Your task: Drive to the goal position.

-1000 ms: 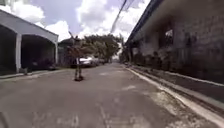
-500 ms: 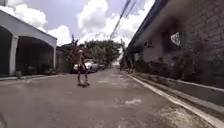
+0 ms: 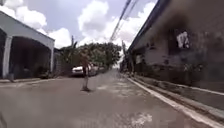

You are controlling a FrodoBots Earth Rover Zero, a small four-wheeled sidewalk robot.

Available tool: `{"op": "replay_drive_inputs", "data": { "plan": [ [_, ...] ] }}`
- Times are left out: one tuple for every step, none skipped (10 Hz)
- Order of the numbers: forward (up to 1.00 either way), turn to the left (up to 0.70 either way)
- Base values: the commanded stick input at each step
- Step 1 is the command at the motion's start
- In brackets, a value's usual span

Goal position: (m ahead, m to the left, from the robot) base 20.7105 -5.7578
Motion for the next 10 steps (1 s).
{"op": "replay_drive_inputs", "data": {
  "plan": [
    [1.0,0.0],
    [1.0,0.0],
    [1.0,0.0],
    [1.0,0.0],
    [1.0,0.0],
    [1.0,0.0],
    [1.0,0.0],
    [1.0,0.0],
    [1.0,0.0],
    [1.0,0.0]
  ]
}}
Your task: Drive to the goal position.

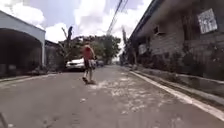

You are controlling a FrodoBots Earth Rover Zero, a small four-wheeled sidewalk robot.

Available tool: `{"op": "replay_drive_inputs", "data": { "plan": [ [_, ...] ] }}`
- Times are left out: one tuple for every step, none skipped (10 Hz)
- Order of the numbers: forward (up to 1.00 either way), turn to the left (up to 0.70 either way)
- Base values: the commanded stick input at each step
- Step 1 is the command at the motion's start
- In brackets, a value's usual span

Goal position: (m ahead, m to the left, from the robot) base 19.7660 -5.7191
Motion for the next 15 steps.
{"op": "replay_drive_inputs", "data": {
  "plan": [
    [1.0,0.0],
    [1.0,0.0],
    [1.0,0.0],
    [1.0,0.0],
    [1.0,0.0],
    [1.0,0.0],
    [1.0,0.0],
    [1.0,0.0],
    [1.0,0.0],
    [1.0,0.0],
    [1.0,0.0],
    [1.0,0.0],
    [1.0,0.0],
    [1.0,0.0],
    [1.0,0.0]
  ]
}}
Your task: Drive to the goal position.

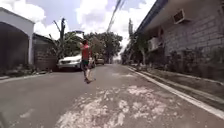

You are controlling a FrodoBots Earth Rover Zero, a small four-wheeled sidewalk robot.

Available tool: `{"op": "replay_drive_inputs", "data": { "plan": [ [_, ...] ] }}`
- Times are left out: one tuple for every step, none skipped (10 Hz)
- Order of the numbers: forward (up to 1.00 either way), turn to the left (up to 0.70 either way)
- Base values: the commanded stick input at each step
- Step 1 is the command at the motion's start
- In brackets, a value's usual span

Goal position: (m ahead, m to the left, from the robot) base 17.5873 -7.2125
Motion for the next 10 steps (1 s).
{"op": "replay_drive_inputs", "data": {
  "plan": [
    [1.0,0.0],
    [1.0,0.0],
    [1.0,0.0],
    [1.0,0.0],
    [1.0,0.0],
    [1.0,0.0],
    [1.0,0.0],
    [1.0,0.0],
    [1.0,-0.27],
    [1.0,-0.24]
  ]
}}
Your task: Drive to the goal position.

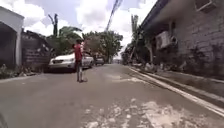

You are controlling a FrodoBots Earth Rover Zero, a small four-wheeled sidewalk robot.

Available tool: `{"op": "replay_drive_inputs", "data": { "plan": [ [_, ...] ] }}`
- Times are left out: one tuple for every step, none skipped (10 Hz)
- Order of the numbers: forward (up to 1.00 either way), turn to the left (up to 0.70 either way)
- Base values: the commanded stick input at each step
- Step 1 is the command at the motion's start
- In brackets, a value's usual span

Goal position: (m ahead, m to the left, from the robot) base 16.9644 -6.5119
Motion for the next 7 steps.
{"op": "replay_drive_inputs", "data": {
  "plan": [
    [1.0,-0.02],
    [1.0,0.0],
    [1.0,0.0],
    [1.0,0.0],
    [1.0,0.0],
    [1.0,0.0],
    [1.0,0.0]
  ]
}}
